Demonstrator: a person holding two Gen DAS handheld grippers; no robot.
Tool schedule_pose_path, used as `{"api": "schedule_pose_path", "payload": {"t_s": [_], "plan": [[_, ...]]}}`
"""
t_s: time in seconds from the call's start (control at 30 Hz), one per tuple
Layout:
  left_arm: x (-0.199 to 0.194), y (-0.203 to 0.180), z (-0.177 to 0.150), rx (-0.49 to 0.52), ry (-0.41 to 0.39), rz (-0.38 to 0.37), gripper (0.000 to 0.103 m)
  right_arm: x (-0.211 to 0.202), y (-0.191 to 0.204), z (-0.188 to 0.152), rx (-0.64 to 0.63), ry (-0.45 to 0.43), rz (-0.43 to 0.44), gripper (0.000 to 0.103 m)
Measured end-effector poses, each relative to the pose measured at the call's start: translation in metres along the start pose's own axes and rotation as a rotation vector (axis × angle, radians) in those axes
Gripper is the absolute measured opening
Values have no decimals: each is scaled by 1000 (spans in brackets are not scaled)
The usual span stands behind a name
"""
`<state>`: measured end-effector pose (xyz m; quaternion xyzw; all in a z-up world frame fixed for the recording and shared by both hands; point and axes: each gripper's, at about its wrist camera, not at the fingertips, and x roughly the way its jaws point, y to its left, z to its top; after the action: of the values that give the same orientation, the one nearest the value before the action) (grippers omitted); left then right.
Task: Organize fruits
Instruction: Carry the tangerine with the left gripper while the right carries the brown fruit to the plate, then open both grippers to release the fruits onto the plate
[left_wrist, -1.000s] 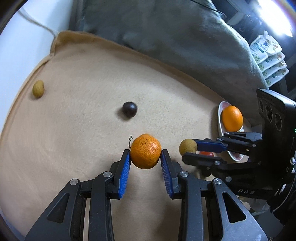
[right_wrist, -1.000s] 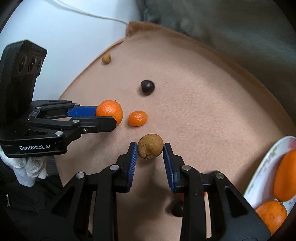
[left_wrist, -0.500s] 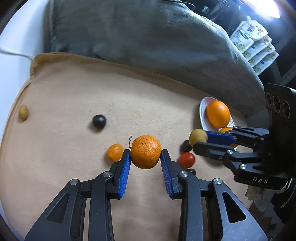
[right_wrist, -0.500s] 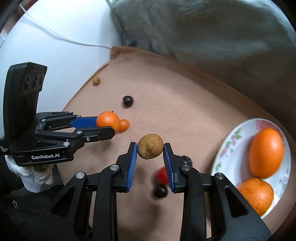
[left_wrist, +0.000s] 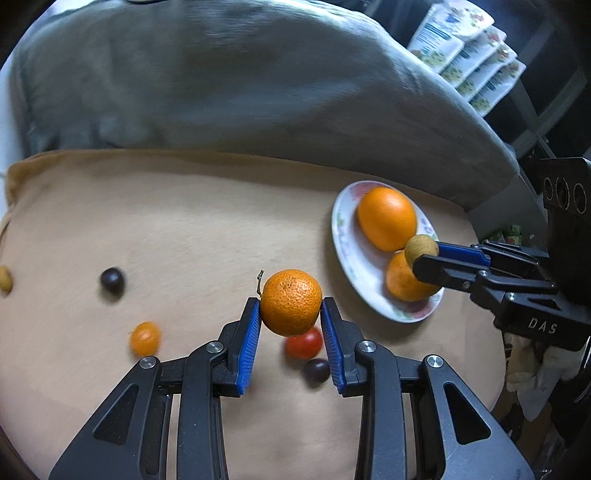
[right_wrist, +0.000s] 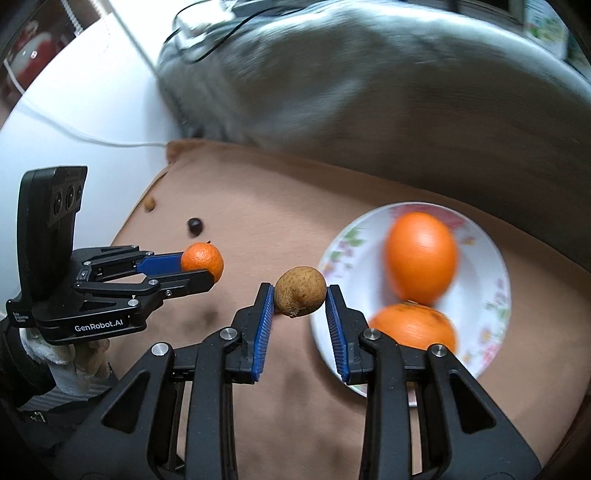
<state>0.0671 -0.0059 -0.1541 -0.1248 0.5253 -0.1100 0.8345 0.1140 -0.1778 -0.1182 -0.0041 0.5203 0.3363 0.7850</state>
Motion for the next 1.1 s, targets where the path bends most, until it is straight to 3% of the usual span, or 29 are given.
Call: {"api": "schedule_pose_path", "payload": {"t_s": [0.53, 1.03, 1.1], "plan": [[27, -42, 13, 72, 52, -43, 31, -23, -70, -18, 147, -38, -96, 30], [46, -71, 25, 125, 94, -55, 32, -19, -94, -23, 200, -27, -106, 31], [48, -72, 27, 127, 100, -56, 33, -20, -95, -23, 203, -30, -109, 39]]}}
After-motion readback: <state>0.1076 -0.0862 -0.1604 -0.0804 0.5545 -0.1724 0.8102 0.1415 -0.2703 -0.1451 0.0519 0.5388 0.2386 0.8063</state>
